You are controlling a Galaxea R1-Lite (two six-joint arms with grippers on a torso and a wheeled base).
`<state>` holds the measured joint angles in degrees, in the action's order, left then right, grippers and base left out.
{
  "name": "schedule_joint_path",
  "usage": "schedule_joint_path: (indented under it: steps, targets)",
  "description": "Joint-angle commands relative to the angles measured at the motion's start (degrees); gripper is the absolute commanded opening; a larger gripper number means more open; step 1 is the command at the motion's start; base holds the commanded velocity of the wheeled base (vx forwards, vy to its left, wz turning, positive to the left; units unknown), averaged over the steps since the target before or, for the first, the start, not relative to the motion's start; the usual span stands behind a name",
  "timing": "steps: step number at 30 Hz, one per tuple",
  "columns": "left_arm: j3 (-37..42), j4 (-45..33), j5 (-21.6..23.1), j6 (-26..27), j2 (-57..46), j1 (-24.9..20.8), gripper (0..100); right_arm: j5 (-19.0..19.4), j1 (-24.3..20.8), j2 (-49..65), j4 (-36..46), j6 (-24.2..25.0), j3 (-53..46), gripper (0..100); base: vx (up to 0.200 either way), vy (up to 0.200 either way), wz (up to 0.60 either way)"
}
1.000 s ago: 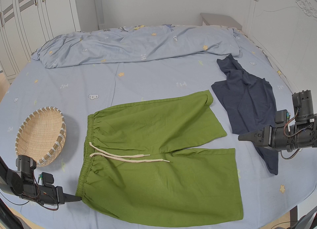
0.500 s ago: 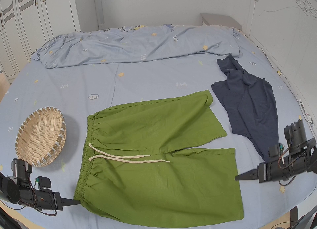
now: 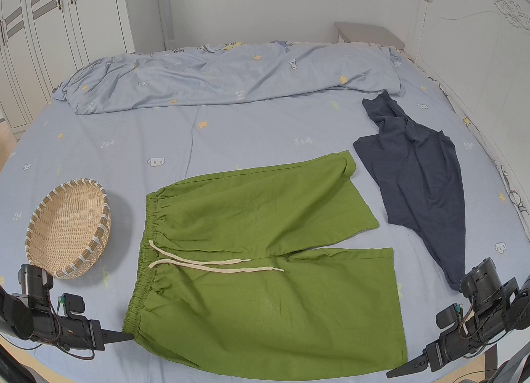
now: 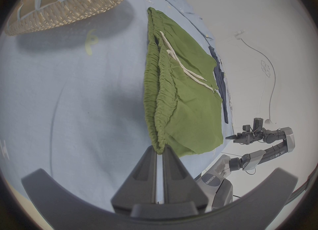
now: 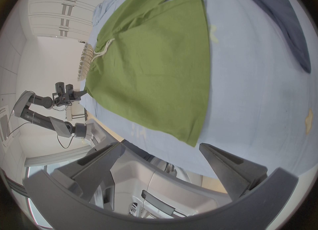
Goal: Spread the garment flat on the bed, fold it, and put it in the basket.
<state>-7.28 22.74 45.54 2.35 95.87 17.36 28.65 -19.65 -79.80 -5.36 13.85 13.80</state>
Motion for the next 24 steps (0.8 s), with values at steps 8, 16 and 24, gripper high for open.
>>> schedule_joint_path:
  steps: [8,16,24]
  targets:
    - [-1.1,0.2,0.0,0.0,1.8,1.5,0,0.2,-0.4,-8.4,-4.0,-0.5,-1.3,100,0.0,0.0,0.0]
    - [-1.1,0.2,0.0,0.0,1.6,1.5,0,3.3,0.1,-14.2,-9.2,-2.0,-1.6,100,0.0,0.0,0.0]
    - [-1.1,0.2,0.0,0.0,1.7,1.4,0,5.6,0.1,-15.2,-9.7,-2.5,-0.9,100,0.0,0.0,0.0]
